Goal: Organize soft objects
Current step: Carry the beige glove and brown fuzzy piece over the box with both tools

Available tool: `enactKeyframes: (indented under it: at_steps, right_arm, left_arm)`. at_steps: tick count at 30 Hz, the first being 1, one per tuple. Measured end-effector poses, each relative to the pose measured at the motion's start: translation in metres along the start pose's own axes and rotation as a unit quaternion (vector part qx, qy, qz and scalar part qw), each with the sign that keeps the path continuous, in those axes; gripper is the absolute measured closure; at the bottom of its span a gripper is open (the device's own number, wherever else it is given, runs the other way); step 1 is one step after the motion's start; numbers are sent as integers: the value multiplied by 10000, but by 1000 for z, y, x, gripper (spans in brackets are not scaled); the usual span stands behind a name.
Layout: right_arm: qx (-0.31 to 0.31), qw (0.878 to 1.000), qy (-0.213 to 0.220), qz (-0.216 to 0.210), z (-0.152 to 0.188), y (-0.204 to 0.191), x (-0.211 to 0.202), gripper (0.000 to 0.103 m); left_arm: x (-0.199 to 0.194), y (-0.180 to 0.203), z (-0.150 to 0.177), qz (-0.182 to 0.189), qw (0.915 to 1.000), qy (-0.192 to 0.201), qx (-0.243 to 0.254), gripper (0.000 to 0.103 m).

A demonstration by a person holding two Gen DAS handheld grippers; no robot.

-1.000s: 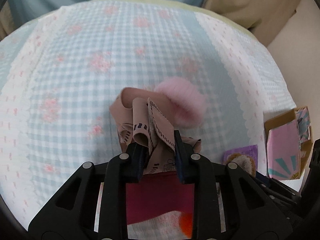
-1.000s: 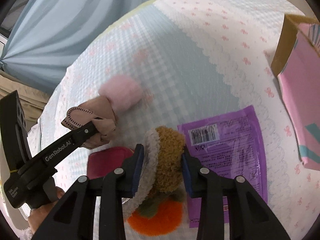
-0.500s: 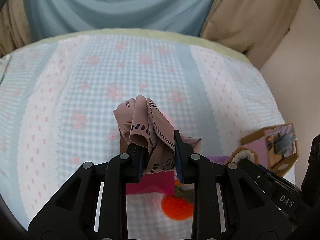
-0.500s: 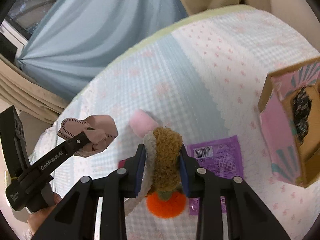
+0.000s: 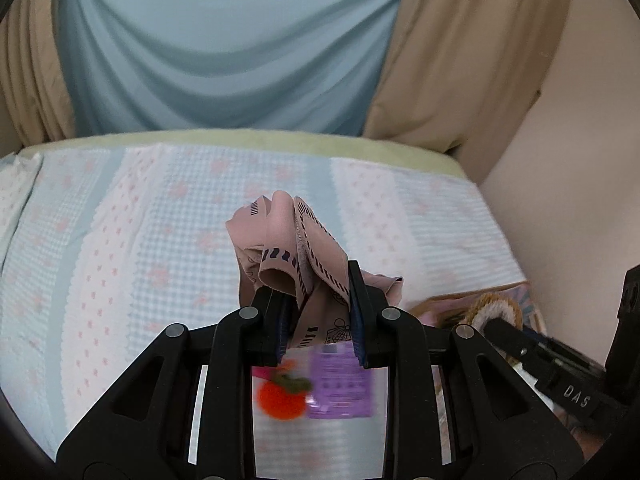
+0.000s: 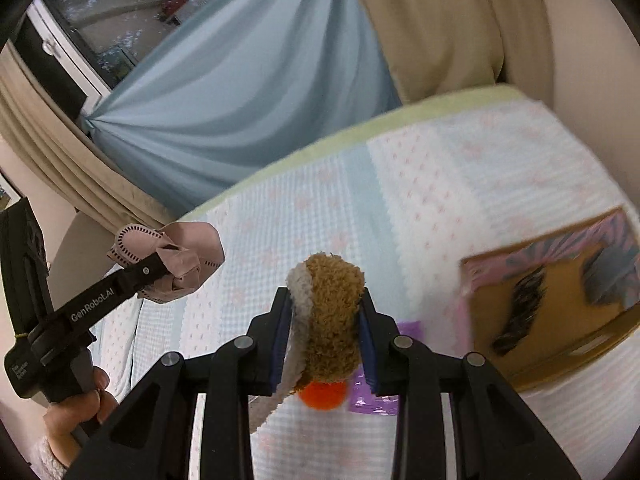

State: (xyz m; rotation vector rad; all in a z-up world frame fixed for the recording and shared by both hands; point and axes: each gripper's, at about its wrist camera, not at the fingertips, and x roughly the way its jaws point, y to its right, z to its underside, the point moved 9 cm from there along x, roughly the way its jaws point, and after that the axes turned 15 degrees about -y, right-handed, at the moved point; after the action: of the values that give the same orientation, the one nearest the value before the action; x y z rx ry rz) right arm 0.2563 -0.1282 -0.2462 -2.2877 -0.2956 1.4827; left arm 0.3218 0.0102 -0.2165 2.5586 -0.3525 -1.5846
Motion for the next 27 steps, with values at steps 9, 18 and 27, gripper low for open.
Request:
enactKeyframes:
  at_steps: [9, 18, 27]
  right_arm:
    - [-359, 9979, 299, 449, -13, 74, -103, 74]
    - [-433, 9943, 149, 961, -15, 177, -148, 74]
    - [-266, 9895, -297, 1389, -19, 266, -126, 74]
  left_arm:
    - [-6, 125, 21, 313, 9994, -2, 129, 81]
    - [51, 253, 48, 517, 9964, -477, 481, 81]
    - [141, 289, 78, 342, 9851, -1402, 932, 81]
